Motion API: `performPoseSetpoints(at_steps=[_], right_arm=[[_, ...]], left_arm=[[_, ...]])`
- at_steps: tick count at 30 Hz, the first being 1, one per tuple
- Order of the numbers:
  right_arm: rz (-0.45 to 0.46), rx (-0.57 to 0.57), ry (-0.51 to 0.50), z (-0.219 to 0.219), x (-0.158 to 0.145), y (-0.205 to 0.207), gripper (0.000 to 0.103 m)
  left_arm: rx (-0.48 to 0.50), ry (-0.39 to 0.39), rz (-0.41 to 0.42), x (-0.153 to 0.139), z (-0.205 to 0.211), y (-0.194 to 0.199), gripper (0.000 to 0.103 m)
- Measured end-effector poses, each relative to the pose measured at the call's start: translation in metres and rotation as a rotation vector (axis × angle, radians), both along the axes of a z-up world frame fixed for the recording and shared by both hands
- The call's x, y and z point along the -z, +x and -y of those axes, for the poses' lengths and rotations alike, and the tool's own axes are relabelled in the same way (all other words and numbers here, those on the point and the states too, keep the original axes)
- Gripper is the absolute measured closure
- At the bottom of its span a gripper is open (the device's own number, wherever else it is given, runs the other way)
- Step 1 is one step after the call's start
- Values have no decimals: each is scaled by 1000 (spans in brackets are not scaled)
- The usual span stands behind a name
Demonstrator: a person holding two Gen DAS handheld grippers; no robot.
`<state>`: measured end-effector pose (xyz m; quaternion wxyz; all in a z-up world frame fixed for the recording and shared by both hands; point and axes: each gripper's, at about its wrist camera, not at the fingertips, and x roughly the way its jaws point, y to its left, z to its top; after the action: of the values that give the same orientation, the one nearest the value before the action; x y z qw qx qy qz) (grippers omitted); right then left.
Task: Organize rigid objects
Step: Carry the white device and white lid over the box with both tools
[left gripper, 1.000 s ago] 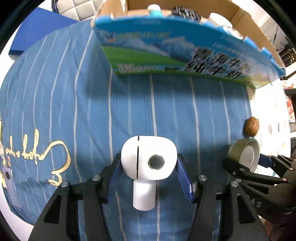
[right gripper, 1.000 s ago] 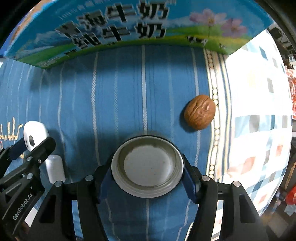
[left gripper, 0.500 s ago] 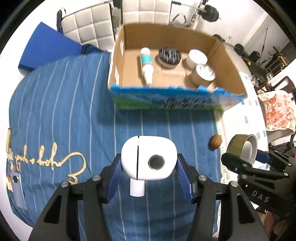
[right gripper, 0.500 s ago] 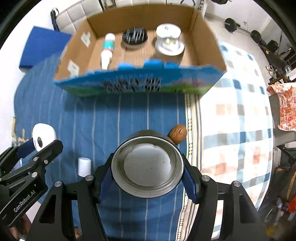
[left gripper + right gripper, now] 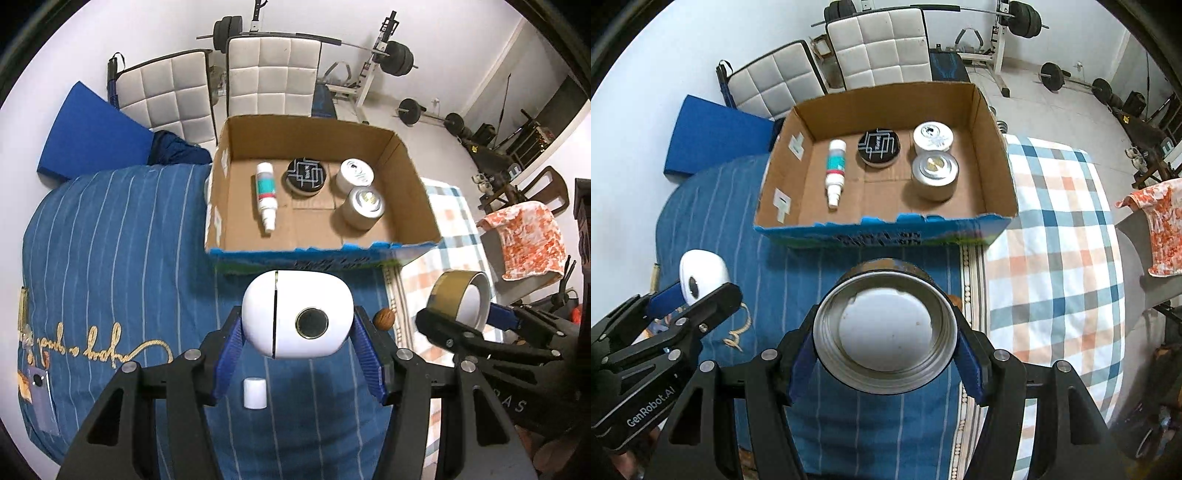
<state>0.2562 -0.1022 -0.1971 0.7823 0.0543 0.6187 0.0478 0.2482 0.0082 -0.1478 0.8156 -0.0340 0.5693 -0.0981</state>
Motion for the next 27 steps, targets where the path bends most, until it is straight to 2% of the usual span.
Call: performPoseSetpoints(at_steps=[7, 12, 17, 19, 23, 27], right_arm=[[-6, 27, 58, 13, 9, 40, 36], [-50, 30, 84, 19, 45, 94, 36], [-142, 33, 80, 16, 105, 148, 36], [-171, 39, 82, 13, 127, 162, 36], [-242, 54, 88, 11, 170, 186, 36], [-278, 51, 62, 8, 193, 196, 36]], left_arm=[[14, -48, -11, -1, 6, 40, 49], [20, -67, -58, 21, 10, 99, 49], [35, -101, -186, 70, 22, 162, 49], [38, -138, -259, 95, 28, 184, 49], [37, -134, -376, 143, 38, 219, 49], [53, -98, -444, 176, 45, 235, 49]])
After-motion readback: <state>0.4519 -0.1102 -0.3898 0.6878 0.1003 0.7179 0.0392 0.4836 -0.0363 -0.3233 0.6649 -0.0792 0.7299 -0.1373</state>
